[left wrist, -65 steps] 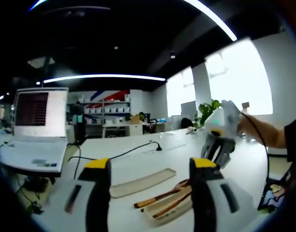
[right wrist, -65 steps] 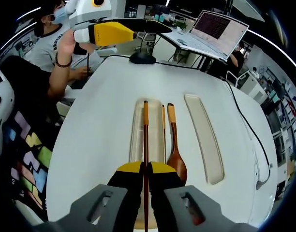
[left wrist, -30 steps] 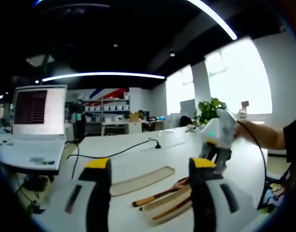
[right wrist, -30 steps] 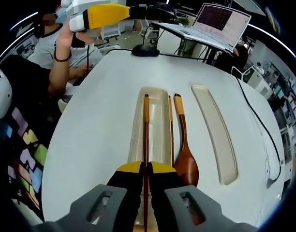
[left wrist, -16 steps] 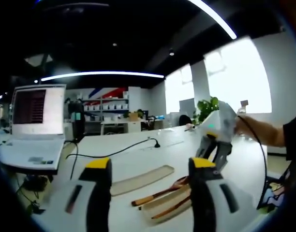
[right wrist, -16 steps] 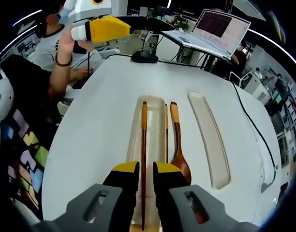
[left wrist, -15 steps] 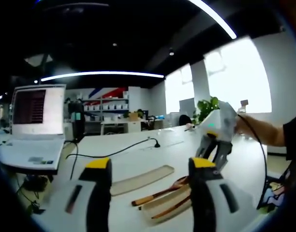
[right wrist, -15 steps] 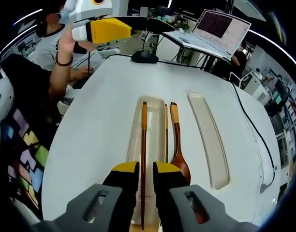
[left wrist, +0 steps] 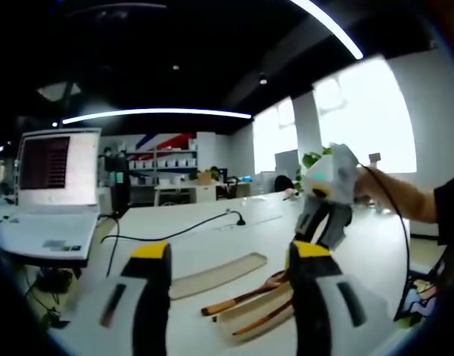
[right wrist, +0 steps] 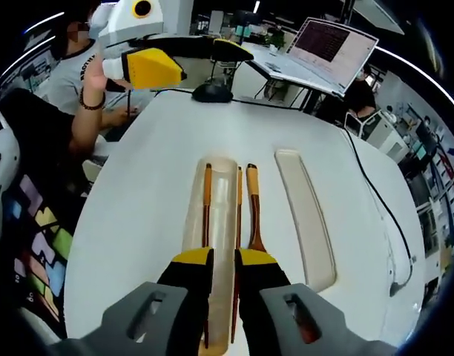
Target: Arrange the utensils inside the cutlery case until each visible utensil rests in its matching compartment.
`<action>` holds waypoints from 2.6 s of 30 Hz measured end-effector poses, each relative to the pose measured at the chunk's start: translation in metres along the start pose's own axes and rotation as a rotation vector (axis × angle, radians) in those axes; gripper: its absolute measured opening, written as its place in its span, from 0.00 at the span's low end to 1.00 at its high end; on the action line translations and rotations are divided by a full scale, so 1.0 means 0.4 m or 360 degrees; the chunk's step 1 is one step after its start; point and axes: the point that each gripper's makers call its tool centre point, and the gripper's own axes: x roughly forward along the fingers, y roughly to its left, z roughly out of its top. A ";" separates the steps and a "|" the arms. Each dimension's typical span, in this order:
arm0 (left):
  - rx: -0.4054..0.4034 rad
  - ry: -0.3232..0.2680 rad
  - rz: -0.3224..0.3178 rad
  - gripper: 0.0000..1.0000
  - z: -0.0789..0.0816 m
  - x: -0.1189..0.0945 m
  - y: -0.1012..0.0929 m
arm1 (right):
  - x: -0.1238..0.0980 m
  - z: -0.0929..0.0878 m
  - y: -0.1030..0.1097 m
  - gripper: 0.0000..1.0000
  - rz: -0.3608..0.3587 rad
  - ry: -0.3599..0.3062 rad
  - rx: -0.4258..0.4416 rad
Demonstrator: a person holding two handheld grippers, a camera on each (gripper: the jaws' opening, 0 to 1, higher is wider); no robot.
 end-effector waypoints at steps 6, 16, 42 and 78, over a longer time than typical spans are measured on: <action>0.0007 0.0014 -0.0009 0.67 -0.006 0.004 -0.002 | 0.028 0.015 -0.037 0.11 -0.0005 0.0039 0.0013; -0.0009 0.0026 -0.0007 0.67 -0.012 0.007 0.007 | 0.083 0.006 -0.058 0.09 0.0044 0.0075 0.0076; -0.0010 0.0037 -0.0015 0.67 -0.015 0.012 0.006 | 0.132 -0.009 -0.054 0.08 0.0099 0.0101 0.0017; -0.0013 0.0053 -0.0021 0.67 -0.023 0.013 0.001 | 0.151 -0.015 -0.013 0.03 0.0146 0.0131 0.0065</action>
